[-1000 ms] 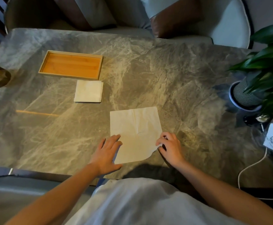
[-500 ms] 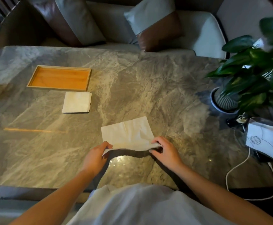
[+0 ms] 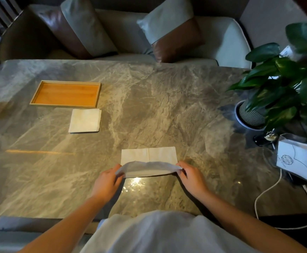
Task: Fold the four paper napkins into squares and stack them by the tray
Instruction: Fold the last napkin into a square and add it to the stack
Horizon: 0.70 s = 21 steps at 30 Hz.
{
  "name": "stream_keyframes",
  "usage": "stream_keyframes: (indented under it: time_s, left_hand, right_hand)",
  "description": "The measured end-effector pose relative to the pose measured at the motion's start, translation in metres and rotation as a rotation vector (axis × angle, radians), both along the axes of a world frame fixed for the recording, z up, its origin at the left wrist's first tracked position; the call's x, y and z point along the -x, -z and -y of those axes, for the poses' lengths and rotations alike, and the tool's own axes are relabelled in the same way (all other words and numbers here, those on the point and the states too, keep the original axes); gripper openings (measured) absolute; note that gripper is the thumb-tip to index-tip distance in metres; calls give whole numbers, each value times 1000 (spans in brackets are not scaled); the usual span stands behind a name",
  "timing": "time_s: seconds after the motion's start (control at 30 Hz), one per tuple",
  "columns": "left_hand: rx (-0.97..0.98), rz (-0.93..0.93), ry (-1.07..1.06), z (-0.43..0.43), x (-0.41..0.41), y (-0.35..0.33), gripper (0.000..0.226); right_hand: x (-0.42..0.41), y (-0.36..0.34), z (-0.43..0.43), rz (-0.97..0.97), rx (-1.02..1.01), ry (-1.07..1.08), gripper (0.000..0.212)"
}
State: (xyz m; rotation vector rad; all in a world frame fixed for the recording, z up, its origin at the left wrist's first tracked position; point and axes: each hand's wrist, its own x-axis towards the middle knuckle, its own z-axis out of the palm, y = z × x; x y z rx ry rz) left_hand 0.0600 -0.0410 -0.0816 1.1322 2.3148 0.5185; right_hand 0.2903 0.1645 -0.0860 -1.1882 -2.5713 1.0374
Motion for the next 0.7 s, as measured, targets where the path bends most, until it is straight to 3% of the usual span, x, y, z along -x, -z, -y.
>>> stream_keyframes:
  time_s: [0.3, 0.43, 0.5, 0.6, 0.7]
  left_hand:
    - [18, 35, -58, -8, -1, 5, 13]
    - [14, 66, -91, -11, -1, 8, 7]
    - [16, 71, -97, -12, -2, 9, 5]
    - [-28, -29, -112, -8, -2, 9, 19]
    - [-105, -177, -21, -8, -5, 5, 33]
  right_hand:
    - [-6, 2, -2, 15, 161, 168, 19]
    - [-6, 2, -1, 4, 186, 202, 4]
    - [-5, 2, 0, 6, 204, 244, 12]
    - [-6, -1, 1, 25, 95, 284, 33]
    - [-2, -8, 1, 75, -141, 61, 42]
